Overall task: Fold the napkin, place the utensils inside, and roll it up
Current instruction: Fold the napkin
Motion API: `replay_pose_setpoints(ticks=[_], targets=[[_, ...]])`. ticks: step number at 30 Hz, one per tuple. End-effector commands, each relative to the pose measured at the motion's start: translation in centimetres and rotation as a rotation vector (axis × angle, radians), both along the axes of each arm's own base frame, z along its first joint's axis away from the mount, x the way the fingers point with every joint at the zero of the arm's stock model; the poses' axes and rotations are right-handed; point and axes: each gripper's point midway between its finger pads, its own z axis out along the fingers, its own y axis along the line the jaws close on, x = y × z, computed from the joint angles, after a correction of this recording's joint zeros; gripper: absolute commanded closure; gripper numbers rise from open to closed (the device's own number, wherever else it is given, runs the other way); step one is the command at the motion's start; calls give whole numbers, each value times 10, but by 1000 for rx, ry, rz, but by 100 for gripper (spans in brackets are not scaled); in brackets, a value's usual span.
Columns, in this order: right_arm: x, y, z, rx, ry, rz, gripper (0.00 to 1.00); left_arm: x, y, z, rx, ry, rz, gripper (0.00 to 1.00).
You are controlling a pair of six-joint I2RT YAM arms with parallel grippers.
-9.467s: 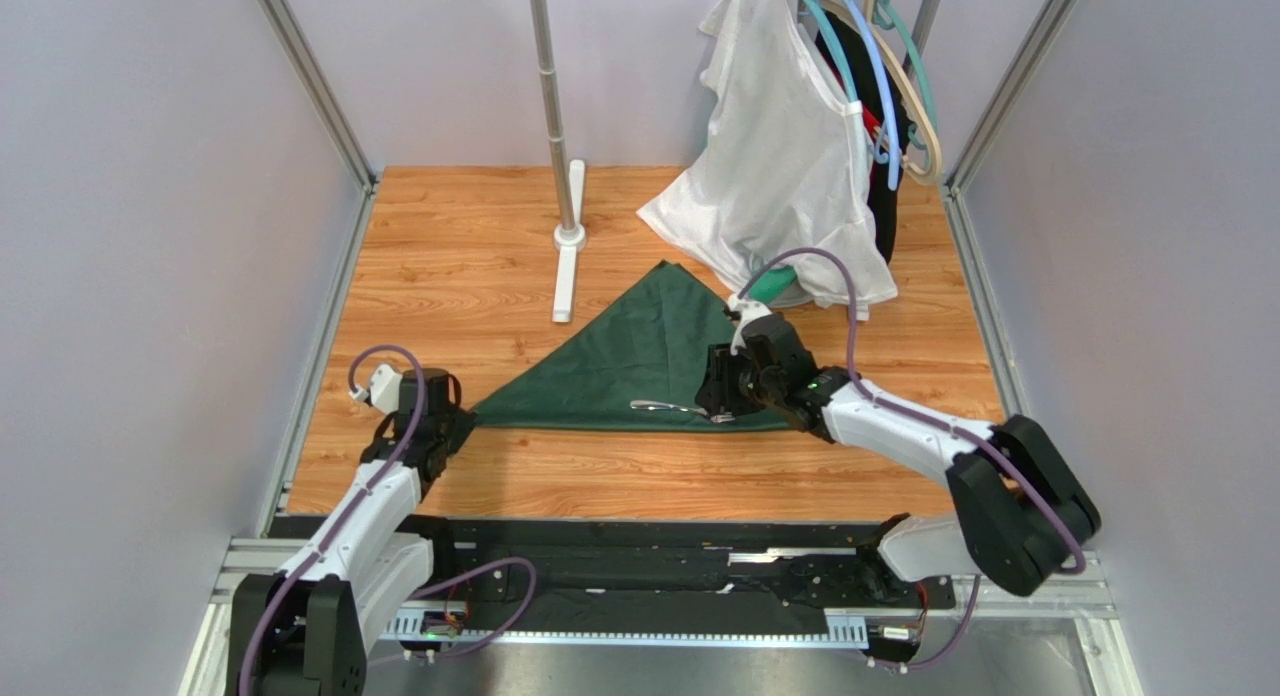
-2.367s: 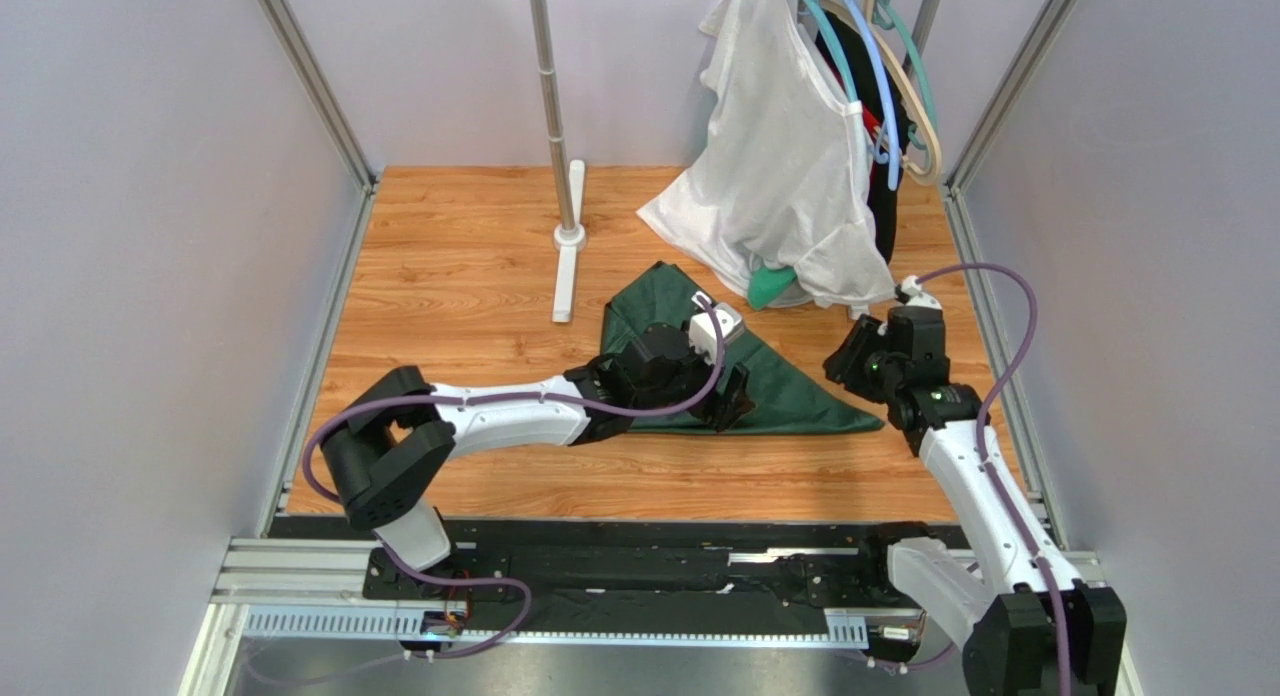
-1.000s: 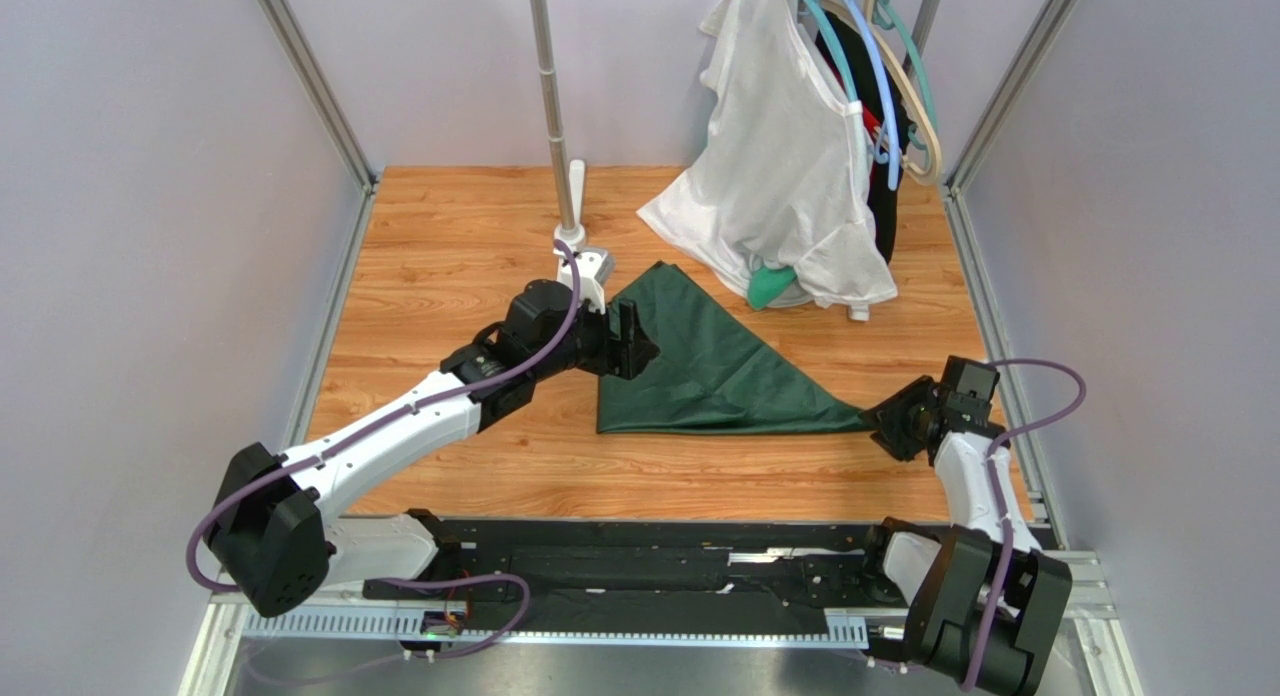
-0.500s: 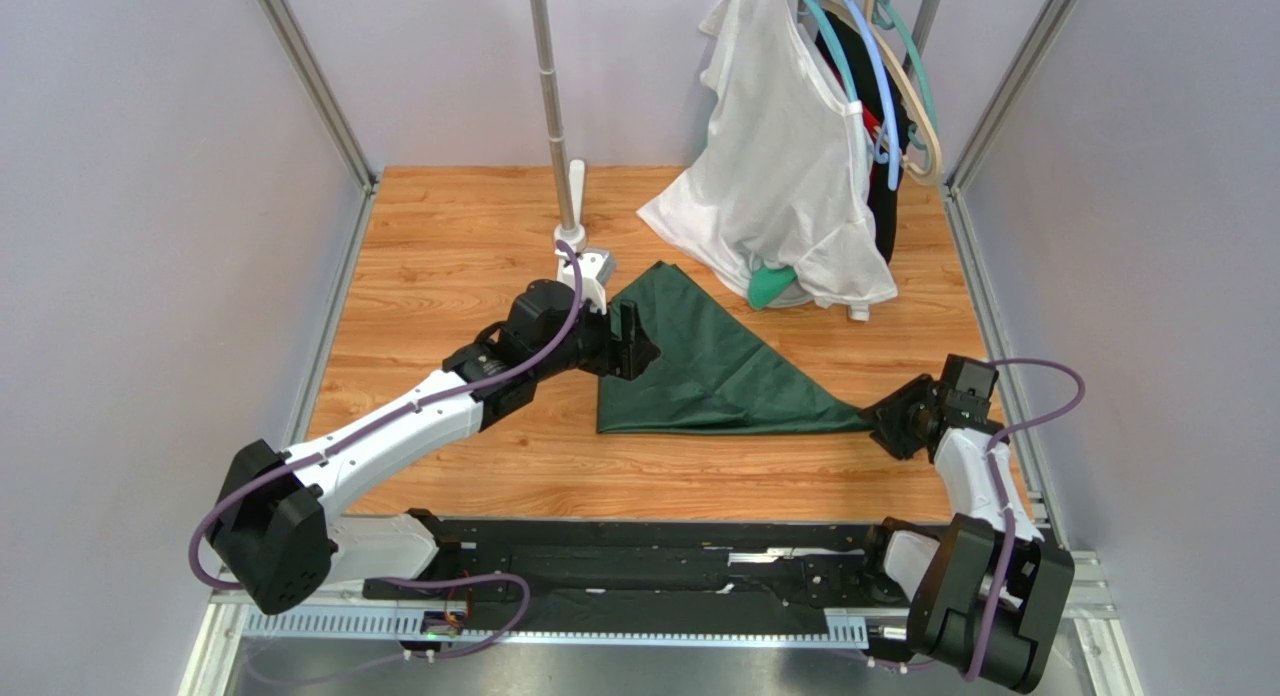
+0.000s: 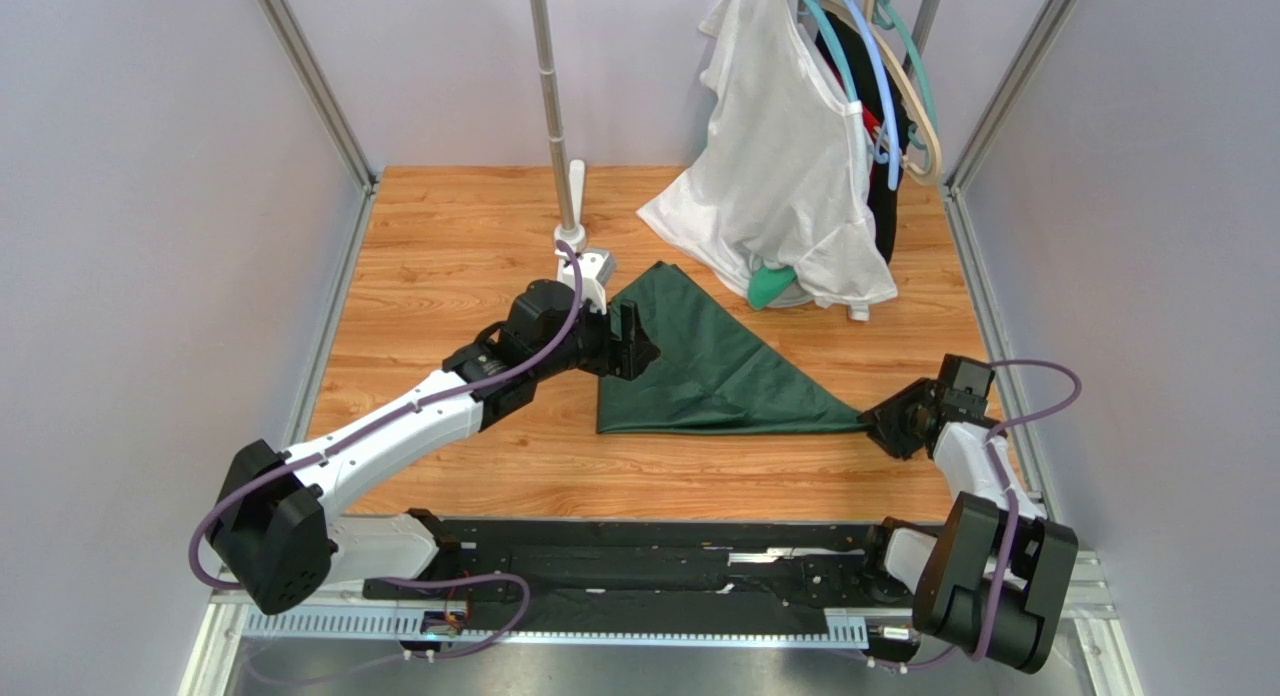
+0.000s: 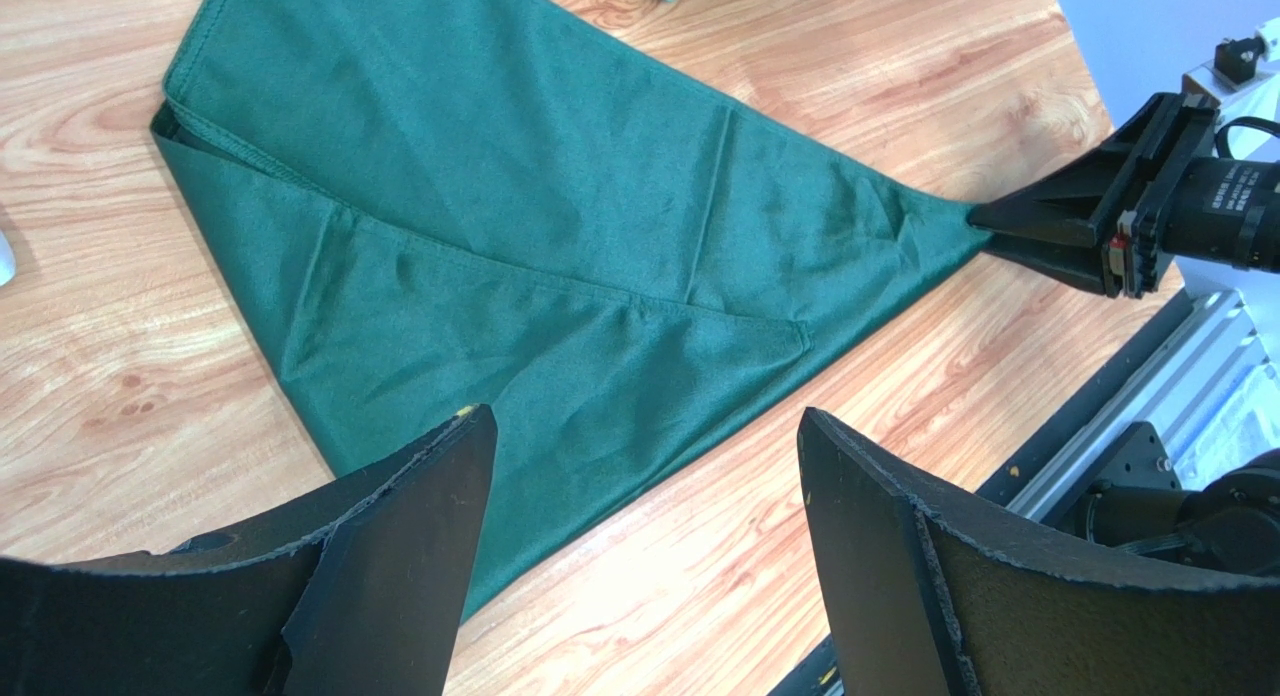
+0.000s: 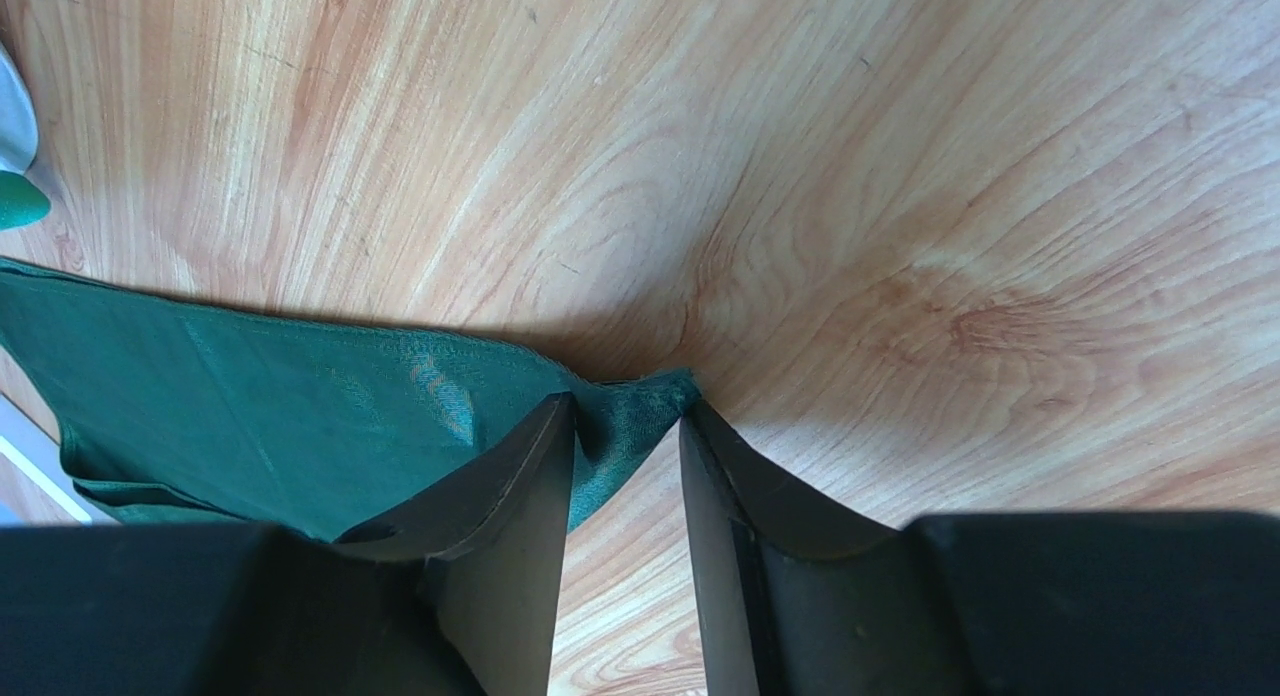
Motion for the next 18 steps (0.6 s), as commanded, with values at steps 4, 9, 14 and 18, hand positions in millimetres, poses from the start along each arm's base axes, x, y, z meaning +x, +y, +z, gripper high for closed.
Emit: replay_pose_setpoints(ticks=[4, 9, 14, 18], targets=[[0, -11, -3, -52, 2, -25, 69, 0, -3, 4, -24, -7, -6, 17], [-2, -12, -5, -62, 10, -29, 74, -2, -2, 3, -21, -5, -6, 17], [-3, -13, -6, -66, 7, -36, 87, -1, -1, 4, -22, -4, -2, 17], [0, -14, 0, -78, -21, -33, 95, -1, 0, 4, -22, -2, 2, 17]])
